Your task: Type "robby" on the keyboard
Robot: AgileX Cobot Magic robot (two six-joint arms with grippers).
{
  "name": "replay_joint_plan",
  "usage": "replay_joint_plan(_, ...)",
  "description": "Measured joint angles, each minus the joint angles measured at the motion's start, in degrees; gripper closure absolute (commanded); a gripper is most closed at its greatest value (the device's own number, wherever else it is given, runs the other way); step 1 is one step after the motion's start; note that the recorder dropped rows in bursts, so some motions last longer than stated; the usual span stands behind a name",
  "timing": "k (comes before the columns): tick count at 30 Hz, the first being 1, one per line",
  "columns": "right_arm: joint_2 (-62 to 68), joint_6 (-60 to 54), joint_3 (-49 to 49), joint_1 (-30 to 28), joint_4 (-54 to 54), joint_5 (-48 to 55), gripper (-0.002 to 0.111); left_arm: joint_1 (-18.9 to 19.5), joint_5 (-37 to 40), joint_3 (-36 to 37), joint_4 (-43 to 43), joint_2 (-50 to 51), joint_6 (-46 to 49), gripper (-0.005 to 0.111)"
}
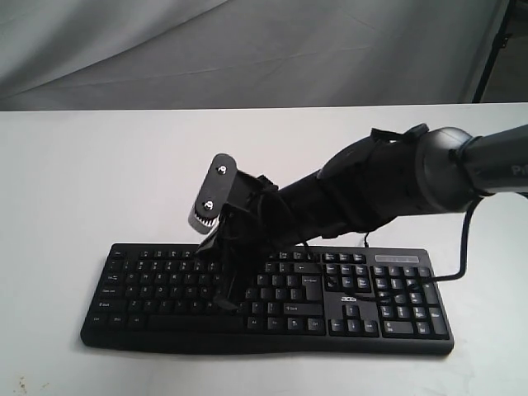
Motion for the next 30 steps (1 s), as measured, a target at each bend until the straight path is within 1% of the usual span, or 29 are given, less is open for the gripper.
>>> replay_joint_plan(5,0.0,-0.23,-2.49,-1.61,0.34,1.47,0.108,0.0,0.0,0.0,0.0,0.0,0.0,0.107)
replay_joint_plan(10,1.68,0.86,-2.51,-1.59,-0.3,4.48,0.108,0.0,0.0,0.0,0.0,0.0,0.0,0.107)
replay_joint_plan(14,5.39,1.25,-2.51,-1.59,-0.68,4.47,0.108,0.0,0.0,0.0,0.0,0.0,0.0,0.107)
replay_joint_plan(19,6.05,1.25,-2.51,-1.59,-0.55,4.48,0.108,0.0,0.0,0.0,0.0,0.0,0.0,0.107)
replay_joint_plan(21,6.05,1.25,-2.51,-1.0,-0.47,3.68,0.108,0.0,0.0,0.0,0.0,0.0,0.0,0.107)
replay_joint_plan(25,6.05,0.88,-2.51,2.33,-0.27,-1.8,0.108,0.0,0.0,0.0,0.0,0.0,0.0,0.107)
replay_joint_plan(30,6.05,0.88,-2.51,2.35,-0.27,-3.36,0.108,0.0,0.0,0.0,0.0,0.0,0.0,0.107)
